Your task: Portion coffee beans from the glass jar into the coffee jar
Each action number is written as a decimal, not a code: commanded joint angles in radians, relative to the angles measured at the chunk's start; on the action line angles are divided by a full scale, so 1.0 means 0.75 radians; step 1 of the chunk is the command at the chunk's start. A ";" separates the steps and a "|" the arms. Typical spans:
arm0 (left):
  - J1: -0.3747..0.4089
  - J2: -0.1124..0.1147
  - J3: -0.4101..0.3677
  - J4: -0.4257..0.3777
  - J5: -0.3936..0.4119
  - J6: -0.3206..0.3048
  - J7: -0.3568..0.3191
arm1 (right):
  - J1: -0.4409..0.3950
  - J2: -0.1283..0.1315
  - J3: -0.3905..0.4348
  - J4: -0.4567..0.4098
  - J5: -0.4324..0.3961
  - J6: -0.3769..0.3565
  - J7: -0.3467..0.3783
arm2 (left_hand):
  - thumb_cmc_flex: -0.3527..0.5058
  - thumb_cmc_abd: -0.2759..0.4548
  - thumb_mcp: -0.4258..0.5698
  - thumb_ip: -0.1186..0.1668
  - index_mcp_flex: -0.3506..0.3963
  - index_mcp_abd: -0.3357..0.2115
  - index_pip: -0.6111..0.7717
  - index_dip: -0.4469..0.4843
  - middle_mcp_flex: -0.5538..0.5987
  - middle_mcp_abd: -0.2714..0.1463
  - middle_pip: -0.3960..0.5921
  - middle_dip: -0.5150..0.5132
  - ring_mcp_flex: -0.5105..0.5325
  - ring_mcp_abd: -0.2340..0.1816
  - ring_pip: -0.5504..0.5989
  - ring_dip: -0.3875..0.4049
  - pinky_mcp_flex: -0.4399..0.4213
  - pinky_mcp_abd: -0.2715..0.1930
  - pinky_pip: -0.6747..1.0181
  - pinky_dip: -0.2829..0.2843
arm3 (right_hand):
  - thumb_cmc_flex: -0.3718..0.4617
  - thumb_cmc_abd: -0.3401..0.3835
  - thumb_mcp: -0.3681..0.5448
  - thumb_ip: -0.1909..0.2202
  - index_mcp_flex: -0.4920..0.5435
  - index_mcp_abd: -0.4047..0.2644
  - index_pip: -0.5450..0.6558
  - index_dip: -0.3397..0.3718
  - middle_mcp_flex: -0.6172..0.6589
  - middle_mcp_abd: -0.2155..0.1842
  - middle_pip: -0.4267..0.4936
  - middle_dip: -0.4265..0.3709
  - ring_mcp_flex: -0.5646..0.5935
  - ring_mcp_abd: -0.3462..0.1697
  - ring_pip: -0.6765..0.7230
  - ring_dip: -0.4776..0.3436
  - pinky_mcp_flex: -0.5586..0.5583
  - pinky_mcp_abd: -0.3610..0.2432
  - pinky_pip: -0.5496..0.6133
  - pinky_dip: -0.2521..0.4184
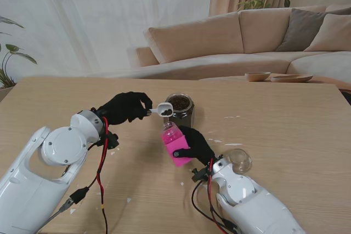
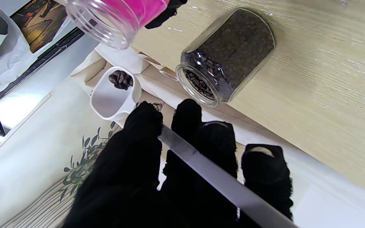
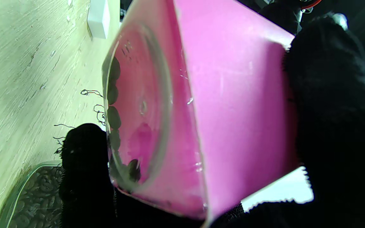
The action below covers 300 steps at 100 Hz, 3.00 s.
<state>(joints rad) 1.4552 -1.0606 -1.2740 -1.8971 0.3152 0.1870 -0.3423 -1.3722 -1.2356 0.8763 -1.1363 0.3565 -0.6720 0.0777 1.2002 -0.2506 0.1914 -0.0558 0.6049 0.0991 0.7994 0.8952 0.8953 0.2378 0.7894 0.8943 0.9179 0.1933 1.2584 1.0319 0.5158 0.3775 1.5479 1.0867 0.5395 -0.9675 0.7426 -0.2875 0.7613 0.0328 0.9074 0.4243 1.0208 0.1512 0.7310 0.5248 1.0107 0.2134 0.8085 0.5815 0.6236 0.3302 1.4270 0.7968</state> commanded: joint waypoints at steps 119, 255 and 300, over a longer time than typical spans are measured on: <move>0.106 -0.002 -0.009 -0.077 0.126 -0.172 0.028 | -0.024 -0.017 0.022 -0.028 0.033 0.050 0.006 | 0.121 0.085 0.113 0.068 0.034 -0.051 0.142 0.048 -0.020 0.031 0.001 -0.006 0.033 -0.027 0.024 -0.015 0.000 0.010 0.027 0.001 | 0.331 0.254 0.432 0.061 0.179 -0.334 0.245 0.037 0.100 -0.159 0.128 0.022 0.081 -0.075 0.133 0.025 -0.001 -0.031 0.042 0.024; 0.203 -0.015 -0.007 -0.115 0.472 -0.388 0.234 | -0.030 -0.014 0.030 -0.037 0.030 0.043 0.001 | 0.119 0.089 0.094 0.066 0.038 -0.074 0.137 0.049 -0.022 0.008 -0.023 -0.001 0.010 -0.019 -0.002 -0.013 -0.022 0.004 0.005 -0.001 | 0.332 0.253 0.436 0.060 0.178 -0.334 0.246 0.036 0.100 -0.156 0.129 0.021 0.082 -0.075 0.134 0.025 -0.001 -0.030 0.042 0.024; 0.204 -0.019 -0.002 -0.108 0.521 -0.409 0.278 | -0.031 -0.014 0.029 -0.041 0.026 0.043 -0.003 | 0.121 0.088 0.089 0.065 0.038 -0.075 0.142 0.043 -0.018 0.006 -0.024 -0.001 0.016 -0.025 -0.011 -0.017 -0.021 0.003 0.003 -0.001 | 0.333 0.252 0.437 0.060 0.179 -0.332 0.246 0.036 0.100 -0.156 0.129 0.021 0.082 -0.075 0.135 0.025 -0.001 -0.030 0.042 0.024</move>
<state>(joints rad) 1.6041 -1.0683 -1.2762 -1.9718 0.7136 -0.1169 -0.1147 -1.3900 -1.2419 0.9003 -1.1594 0.3766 -0.6389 0.0632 1.2004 -0.2506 0.1917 -0.0558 0.6049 0.0994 0.7994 0.8952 0.8957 0.2379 0.7894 0.8942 0.9178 0.1949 1.2476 1.0308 0.5020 0.3775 1.5472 1.0867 0.5395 -0.9675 0.7426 -0.2875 0.7613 0.0329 0.9075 0.4243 1.0208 0.1511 0.7309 0.5248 1.0107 0.2134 0.8086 0.5793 0.6231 0.3301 1.4271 0.7968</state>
